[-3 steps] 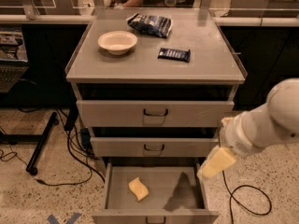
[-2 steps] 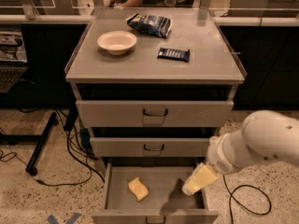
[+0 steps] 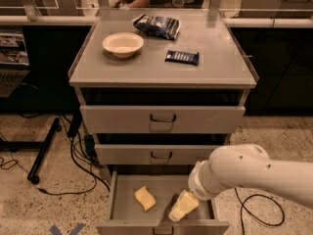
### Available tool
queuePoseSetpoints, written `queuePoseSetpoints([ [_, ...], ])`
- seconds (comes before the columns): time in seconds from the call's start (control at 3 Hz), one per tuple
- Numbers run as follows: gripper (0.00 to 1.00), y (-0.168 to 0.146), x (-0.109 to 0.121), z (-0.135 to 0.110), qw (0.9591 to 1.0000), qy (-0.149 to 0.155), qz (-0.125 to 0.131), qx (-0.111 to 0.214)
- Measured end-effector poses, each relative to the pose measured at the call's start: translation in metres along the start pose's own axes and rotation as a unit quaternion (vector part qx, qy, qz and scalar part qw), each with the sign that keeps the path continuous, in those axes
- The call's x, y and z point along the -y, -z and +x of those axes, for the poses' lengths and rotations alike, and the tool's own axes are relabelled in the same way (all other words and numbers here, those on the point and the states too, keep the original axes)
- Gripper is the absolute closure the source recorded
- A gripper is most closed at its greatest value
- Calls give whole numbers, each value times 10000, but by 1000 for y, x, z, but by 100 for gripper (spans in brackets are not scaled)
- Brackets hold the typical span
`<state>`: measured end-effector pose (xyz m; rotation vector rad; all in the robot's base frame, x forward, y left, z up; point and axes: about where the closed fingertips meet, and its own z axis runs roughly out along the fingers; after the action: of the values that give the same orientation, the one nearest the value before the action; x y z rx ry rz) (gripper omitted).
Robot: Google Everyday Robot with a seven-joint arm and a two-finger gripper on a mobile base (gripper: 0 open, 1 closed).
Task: Pick sponge from bottom drawer and place on counter
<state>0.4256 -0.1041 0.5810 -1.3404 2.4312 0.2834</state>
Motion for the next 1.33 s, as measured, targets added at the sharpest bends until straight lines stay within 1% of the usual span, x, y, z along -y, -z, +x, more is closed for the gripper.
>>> queuePoseSetpoints([
  [0.33, 0, -10, -3, -3, 10000, -17, -20, -41],
  [0.67, 0, -7, -9, -2, 10000, -1, 47, 46],
  [1.0, 0, -39, -13, 9, 9996, -269, 17, 101],
  [1.33, 0, -91, -3, 12, 9977, -627, -1, 253],
])
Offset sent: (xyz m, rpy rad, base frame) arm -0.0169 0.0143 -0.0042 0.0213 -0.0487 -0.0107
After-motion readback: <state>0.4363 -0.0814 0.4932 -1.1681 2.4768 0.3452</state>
